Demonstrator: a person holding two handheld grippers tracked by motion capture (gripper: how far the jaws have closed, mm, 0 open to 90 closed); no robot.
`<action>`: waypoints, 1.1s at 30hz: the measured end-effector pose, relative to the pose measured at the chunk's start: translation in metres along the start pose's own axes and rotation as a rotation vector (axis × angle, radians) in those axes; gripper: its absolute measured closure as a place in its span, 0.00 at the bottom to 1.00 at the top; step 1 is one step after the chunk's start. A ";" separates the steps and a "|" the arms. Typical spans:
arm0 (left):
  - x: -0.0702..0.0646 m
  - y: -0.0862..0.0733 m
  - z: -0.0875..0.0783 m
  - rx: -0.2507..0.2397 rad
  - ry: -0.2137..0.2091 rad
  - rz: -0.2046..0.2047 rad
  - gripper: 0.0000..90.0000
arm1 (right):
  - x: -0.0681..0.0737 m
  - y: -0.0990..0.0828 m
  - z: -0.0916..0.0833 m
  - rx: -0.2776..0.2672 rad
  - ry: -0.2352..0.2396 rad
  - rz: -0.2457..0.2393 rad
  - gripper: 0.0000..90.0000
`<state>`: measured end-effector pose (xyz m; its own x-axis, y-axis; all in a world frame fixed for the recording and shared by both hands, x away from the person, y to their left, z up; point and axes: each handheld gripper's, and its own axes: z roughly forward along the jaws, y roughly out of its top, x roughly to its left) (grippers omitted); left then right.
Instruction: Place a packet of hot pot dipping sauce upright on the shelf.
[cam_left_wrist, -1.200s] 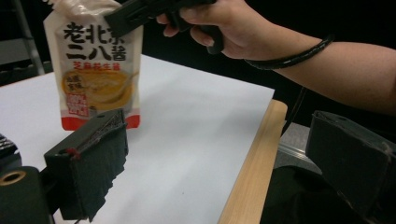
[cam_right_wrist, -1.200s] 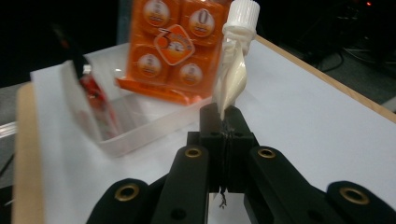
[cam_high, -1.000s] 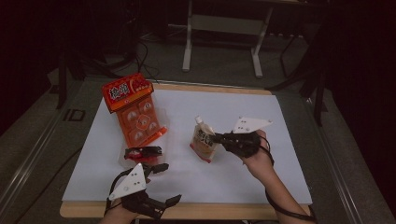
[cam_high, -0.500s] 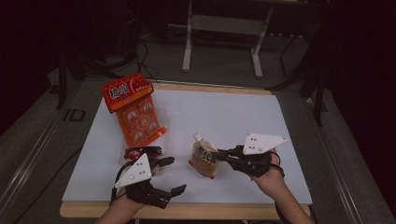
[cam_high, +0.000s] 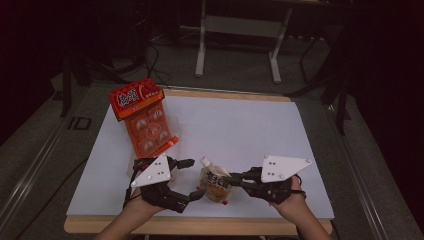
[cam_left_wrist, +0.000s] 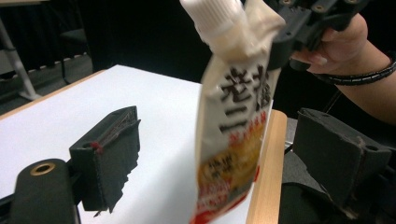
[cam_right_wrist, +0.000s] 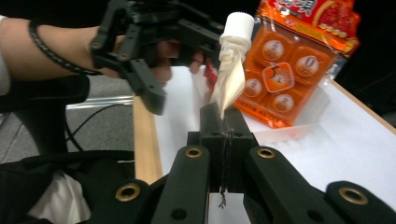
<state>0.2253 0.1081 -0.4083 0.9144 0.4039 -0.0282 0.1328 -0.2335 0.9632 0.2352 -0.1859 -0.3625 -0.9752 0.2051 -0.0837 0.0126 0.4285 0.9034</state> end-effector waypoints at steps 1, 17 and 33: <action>0.000 0.000 0.000 0.000 0.000 0.000 0.20 | 0.000 0.000 0.000 0.000 0.000 0.000 0.99; 0.002 0.012 0.005 0.041 -0.135 0.068 0.76 | 0.007 0.001 0.011 0.018 0.036 -0.025 0.99; -0.001 0.021 0.006 0.063 -0.137 0.103 0.99 | -0.002 0.000 0.005 -0.011 0.022 0.008 0.98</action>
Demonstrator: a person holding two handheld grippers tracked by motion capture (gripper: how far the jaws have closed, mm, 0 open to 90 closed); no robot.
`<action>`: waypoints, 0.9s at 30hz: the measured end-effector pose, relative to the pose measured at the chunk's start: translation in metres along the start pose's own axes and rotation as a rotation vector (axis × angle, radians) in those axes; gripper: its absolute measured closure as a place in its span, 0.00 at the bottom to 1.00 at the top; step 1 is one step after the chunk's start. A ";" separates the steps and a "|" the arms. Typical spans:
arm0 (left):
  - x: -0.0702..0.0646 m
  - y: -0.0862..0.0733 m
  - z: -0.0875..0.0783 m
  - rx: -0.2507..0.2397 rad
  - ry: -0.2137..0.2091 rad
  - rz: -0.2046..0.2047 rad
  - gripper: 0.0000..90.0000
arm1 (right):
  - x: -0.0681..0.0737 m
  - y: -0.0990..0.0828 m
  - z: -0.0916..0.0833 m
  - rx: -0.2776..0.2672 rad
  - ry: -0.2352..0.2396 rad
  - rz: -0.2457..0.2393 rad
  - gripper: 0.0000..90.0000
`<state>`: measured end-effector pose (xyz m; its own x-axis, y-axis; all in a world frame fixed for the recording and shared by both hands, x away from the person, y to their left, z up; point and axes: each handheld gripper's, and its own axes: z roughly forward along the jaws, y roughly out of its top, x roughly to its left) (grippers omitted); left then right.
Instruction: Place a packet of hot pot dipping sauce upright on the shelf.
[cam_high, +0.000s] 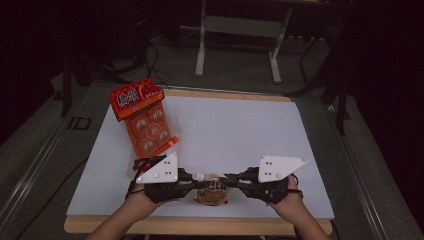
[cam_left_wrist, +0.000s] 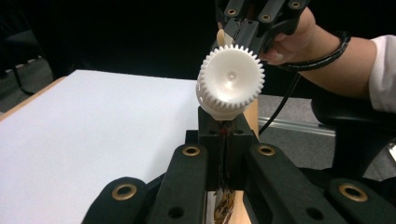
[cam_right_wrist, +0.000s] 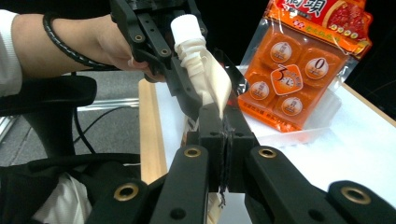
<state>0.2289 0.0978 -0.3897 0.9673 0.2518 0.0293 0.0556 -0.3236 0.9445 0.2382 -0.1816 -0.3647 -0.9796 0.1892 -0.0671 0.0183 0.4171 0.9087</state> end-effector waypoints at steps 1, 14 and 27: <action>0.001 0.002 -0.001 -0.003 0.009 0.006 0.99 | -0.002 0.001 -0.002 -0.010 -0.008 0.008 0.94; 0.017 0.026 -0.021 -0.055 0.087 0.023 0.99 | -0.015 -0.004 -0.018 -0.106 -0.091 0.088 0.45; 0.053 0.040 -0.053 -0.080 0.224 0.043 0.99 | -0.024 -0.018 -0.022 -0.136 -0.143 0.122 0.13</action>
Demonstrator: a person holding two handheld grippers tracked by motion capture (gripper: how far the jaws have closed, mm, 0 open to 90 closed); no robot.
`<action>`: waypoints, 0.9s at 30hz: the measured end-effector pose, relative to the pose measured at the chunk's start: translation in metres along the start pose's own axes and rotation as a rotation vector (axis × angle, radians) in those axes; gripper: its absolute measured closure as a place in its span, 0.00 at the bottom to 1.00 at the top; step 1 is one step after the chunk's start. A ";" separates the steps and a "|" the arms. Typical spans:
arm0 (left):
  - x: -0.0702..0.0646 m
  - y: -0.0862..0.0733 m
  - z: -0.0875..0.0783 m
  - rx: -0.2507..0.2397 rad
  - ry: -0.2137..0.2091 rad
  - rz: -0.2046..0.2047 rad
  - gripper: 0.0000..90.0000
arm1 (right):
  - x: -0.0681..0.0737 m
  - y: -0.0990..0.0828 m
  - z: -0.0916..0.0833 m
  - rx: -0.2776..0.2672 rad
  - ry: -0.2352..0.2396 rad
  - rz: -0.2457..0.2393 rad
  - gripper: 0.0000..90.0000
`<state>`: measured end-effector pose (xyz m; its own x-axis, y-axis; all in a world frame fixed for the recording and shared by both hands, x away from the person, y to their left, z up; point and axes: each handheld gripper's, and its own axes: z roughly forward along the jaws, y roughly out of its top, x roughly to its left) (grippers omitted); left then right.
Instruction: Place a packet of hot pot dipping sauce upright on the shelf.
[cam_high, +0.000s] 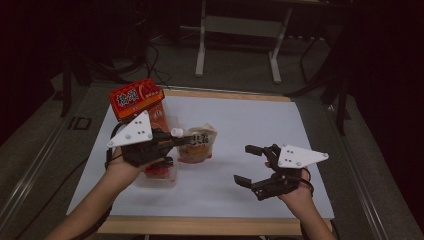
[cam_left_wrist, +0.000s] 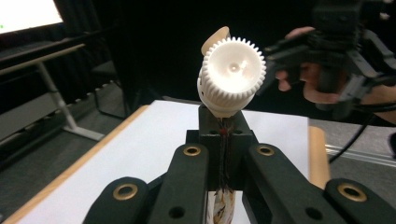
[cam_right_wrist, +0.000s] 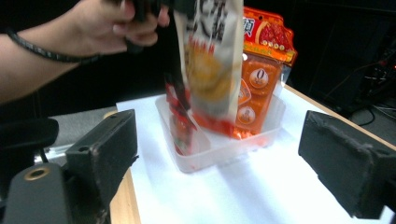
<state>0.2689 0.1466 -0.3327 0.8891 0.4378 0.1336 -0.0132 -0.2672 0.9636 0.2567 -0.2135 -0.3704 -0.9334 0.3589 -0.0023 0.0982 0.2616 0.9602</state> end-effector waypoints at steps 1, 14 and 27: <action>0.007 -0.001 -0.004 -0.009 0.010 -0.005 0.99 | -0.001 -0.001 0.000 0.003 0.008 0.006 0.13; 0.046 -0.025 -0.025 -0.034 0.080 -0.026 0.99 | -0.003 -0.012 0.002 0.016 0.011 0.005 0.13; 0.067 -0.066 -0.040 0.003 0.124 -0.067 0.99 | -0.005 -0.017 0.006 0.033 0.020 0.015 0.15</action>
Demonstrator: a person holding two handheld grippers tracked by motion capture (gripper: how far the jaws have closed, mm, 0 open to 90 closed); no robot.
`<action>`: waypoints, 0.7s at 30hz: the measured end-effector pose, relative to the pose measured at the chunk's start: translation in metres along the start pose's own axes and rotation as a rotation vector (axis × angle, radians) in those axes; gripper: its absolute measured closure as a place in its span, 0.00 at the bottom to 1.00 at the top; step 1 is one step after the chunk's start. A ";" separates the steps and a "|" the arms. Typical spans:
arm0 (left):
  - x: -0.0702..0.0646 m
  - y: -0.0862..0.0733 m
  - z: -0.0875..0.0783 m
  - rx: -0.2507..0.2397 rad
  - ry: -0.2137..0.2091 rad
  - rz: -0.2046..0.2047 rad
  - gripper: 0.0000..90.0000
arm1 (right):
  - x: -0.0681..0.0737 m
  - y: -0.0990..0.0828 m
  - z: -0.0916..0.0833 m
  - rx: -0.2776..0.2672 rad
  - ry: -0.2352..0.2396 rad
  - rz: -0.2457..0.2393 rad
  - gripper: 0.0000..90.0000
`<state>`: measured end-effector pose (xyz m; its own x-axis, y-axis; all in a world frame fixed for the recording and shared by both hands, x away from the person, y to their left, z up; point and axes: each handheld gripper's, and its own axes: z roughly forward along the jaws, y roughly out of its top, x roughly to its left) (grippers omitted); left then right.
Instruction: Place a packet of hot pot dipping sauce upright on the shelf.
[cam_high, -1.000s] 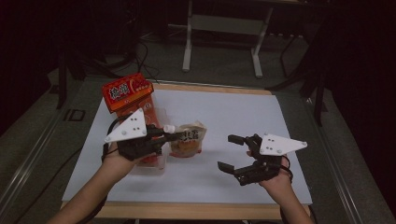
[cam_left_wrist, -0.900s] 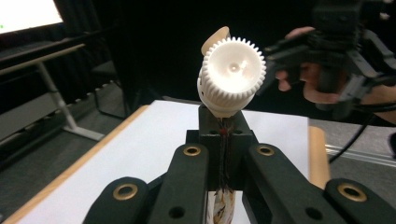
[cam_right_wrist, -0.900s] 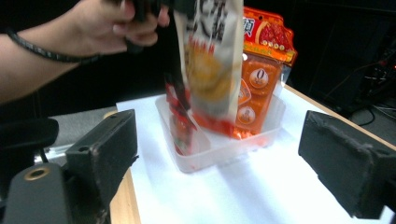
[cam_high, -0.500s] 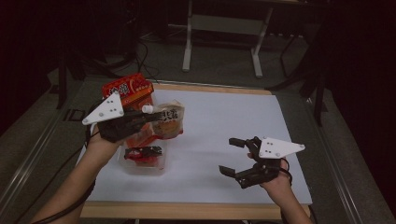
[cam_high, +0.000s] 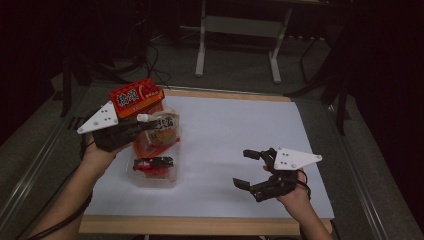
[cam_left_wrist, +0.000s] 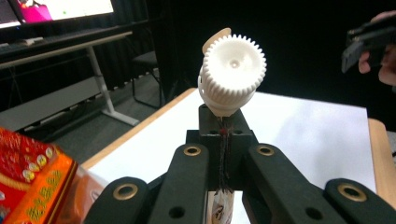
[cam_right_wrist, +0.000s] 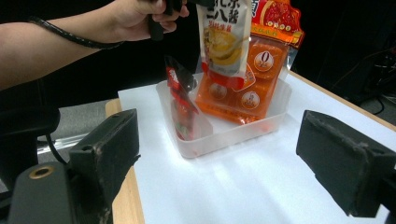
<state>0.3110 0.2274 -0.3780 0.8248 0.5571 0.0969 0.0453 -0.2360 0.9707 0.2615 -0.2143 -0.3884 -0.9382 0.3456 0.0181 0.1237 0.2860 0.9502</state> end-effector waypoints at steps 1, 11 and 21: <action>0.000 -0.003 0.000 0.004 -0.006 -0.001 0.99 | -0.001 -0.001 0.001 0.002 0.000 0.000 0.15; -0.006 -0.017 0.001 0.063 -0.072 0.002 0.99 | -0.001 -0.003 0.002 0.006 0.007 0.012 0.15; -0.012 -0.025 -0.001 0.106 -0.102 0.005 0.99 | -0.003 -0.003 0.000 0.000 0.005 0.024 0.15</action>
<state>0.2996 0.2271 -0.4034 0.8778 0.4733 0.0739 0.0955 -0.3241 0.9412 0.2642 -0.2160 -0.3918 -0.9366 0.3479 0.0425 0.1460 0.2773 0.9496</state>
